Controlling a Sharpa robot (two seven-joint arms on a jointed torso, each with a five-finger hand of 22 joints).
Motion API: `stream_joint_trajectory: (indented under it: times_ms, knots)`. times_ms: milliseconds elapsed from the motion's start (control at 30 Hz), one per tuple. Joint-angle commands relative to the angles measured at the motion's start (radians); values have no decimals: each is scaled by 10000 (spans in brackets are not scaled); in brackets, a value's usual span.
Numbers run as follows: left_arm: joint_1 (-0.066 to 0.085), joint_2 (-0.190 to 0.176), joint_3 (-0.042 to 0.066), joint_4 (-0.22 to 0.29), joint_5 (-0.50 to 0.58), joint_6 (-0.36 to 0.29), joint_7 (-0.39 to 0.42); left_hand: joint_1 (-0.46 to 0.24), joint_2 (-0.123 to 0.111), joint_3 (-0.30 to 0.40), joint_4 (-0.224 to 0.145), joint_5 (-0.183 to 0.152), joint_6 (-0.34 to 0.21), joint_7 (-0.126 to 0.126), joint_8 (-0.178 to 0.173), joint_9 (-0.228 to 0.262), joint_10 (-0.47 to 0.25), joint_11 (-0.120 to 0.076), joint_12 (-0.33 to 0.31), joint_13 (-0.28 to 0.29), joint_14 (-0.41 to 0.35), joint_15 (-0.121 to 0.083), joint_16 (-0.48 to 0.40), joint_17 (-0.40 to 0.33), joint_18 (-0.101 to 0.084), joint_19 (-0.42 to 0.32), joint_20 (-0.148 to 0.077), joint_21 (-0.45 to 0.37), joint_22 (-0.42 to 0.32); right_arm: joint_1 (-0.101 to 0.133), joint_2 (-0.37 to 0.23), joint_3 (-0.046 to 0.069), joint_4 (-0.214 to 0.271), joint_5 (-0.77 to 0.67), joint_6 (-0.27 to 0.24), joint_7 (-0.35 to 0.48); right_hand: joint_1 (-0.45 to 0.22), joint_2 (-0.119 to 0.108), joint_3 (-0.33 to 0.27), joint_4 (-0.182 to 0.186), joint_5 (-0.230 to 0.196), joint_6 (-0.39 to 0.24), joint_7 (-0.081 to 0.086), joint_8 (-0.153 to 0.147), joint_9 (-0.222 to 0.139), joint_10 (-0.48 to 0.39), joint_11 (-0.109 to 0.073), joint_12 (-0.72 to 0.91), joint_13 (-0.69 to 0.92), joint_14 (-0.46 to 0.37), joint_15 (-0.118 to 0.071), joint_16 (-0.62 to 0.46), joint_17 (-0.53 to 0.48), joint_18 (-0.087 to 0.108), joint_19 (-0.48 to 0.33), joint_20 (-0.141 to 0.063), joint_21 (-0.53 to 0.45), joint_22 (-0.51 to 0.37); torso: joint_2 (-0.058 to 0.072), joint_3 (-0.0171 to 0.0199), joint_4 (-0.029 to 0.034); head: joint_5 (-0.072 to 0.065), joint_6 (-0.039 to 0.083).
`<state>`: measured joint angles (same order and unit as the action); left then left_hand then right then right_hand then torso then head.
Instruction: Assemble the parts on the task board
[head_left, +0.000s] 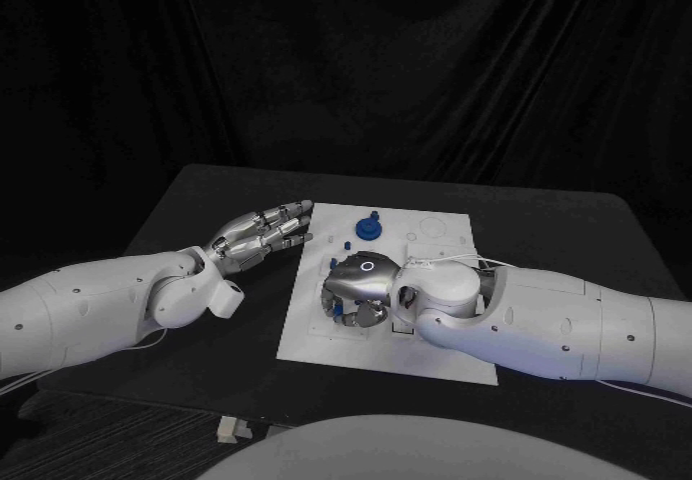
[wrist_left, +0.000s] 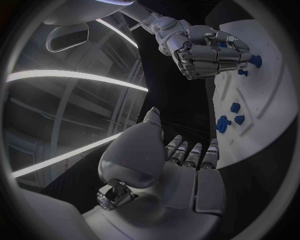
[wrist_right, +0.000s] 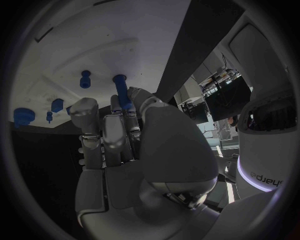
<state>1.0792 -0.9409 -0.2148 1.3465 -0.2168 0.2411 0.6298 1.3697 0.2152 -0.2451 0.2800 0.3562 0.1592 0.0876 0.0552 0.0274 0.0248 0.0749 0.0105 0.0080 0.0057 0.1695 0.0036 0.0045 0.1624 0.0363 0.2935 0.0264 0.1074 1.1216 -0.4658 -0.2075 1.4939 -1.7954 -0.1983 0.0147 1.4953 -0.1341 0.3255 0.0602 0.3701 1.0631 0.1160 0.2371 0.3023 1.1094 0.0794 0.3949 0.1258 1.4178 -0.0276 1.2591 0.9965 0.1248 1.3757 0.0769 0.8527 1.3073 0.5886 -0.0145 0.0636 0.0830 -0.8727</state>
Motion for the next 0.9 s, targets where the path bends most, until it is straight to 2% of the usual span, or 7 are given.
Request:
stream_joint_trajectory:
  times_ms: [33, 500, 633, 733, 767, 833, 900]
  knots:
    - [-22, 19, 10, 6, 73, 161, 56, 13, 84, -7, -16, 47, 5, 53, 28, 3, -19, 51, 49, 10, 9, -72, 21, -9, 112, 16, -39, -18, 11, -28, 18, 2, -5, -98, -184, 23, 86, -19, 101, -186, 24, -69, -10, -68, 17, 417, -367, 48, 29, 21, -50, -42, -14, -13, -8, -60, 25, 1011, 1, 1, 2, 2, 1]
    - [-71, 51, 10, -61, 72, 223, -49, 14, 98, -2, -14, 45, 20, 66, 36, 7, -22, 47, 47, 9, 12, -51, 23, -8, 117, 18, -34, -18, 8, -29, -7, 2, 46, -98, -148, -109, -6, -21, 79, -176, -51, -72, -14, -86, 29, 430, -370, 49, 58, -3, -50, -86, -69, -12, -24, -61, 6, 1003, -3, 0, 1, 9, 1]
    - [-82, 54, 10, -65, 72, 235, -69, 15, 100, -1, -14, 44, 20, 68, 36, 7, -23, 46, 46, 8, 11, -47, 23, -8, 117, 18, -33, -18, 7, -29, -23, 2, 23, -98, -16, -217, -113, -23, 82, -174, -210, -152, 9, -156, 32, 282, -324, -59, 58, -55, -17, -157, -149, 4, -100, -43, -150, 967, -1, 0, 2, 25, 1]
    - [-88, 54, 10, -68, 72, 241, -81, 15, 100, -1, -14, 44, 20, 68, 36, 7, -23, 46, 46, 8, 11, -47, 23, -8, 117, 18, -33, -18, 7, -29, -49, 2, 22, -98, 99, -310, -215, -42, 88, -154, -337, -313, 68, -265, 10, 91, -249, -195, 34, -109, 47, -214, -219, 15, -170, -6, -291, 935, 1, -1, 0, 42, 1]
    - [-90, 55, 10, -71, 72, 243, -84, 15, 100, -1, -14, 44, 20, 68, 36, 7, -23, 46, 46, 8, 11, -47, 23, -8, 117, 18, -33, -18, 7, -30, -62, 2, 28, -98, 142, -349, -311, -86, 103, -131, -446, -592, 150, -439, -51, -147, -149, -348, -4, -172, 128, -273, -297, 25, -248, 49, -448, 900, 2, -1, -1, 43, 1]
    - [-95, 57, 10, -75, 72, 250, -92, 15, 100, -1, -14, 44, 20, 68, 36, 7, -23, 46, 46, 8, 11, -47, 23, -8, 117, 18, -33, -18, 7, -31, -108, 2, 68, -98, 242, -454, -391, -140, 147, -119, -515, -955, 212, -664, -152, -388, -79, -494, -38, -250, 192, -337, -390, 45, -331, 108, -606, 868, 3, 0, -1, 42, 1]
    - [-98, 58, 10, -76, 72, 254, -94, 15, 100, -1, -14, 44, 20, 68, 36, 7, -23, 46, 46, 8, 11, -47, 23, -8, 117, 18, -33, -18, 7, -33, -130, 2, 90, -98, 268, -487, -434, -178, 173, -120, -542, -1098, 207, -753, -194, -527, -47, -569, -51, -297, 219, -369, -437, 62, -381, 140, -702, 849, 2, 1, 0, 46, 1]
